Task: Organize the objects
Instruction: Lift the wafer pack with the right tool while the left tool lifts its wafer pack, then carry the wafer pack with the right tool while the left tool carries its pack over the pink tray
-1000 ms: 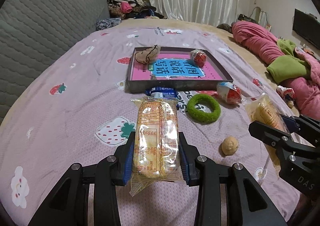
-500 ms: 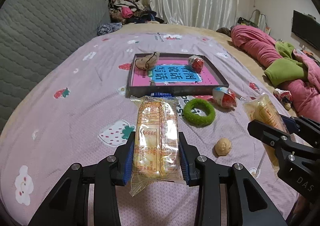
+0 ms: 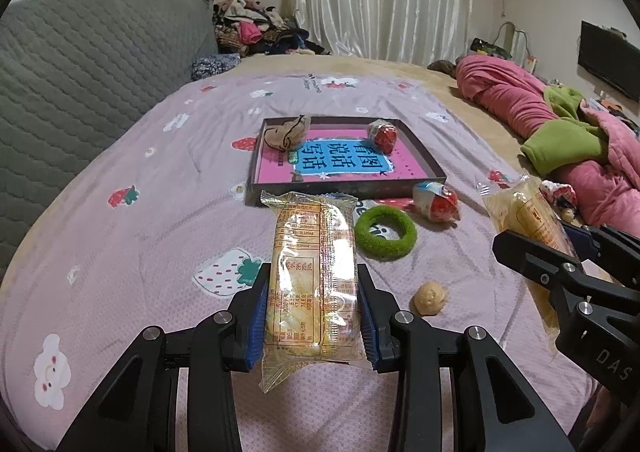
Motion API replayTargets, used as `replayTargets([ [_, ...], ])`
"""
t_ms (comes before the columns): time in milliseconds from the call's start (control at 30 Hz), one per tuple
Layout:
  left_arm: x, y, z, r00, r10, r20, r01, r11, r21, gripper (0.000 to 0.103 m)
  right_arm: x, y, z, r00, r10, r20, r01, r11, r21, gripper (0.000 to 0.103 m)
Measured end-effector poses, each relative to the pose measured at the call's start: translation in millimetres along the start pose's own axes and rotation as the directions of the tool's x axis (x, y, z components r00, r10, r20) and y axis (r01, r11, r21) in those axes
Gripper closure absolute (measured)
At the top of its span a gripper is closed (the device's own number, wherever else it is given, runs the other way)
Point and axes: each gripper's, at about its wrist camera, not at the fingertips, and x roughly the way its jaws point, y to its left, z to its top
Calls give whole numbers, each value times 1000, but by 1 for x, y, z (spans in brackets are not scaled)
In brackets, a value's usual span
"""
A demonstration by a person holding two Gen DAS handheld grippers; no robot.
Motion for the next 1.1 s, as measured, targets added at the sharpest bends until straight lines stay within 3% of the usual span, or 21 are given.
replayTargets([
  [600, -11, -19, 30, 999, 12, 51, -14, 1000, 27, 63, -23, -15, 19, 997, 4, 79, -5, 1000, 19, 65],
  [1100, -2, -15, 60, 998, 9, 64, -12, 999, 35, 63, -20, -22, 36, 996, -3, 88, 2, 1000, 9, 65],
])
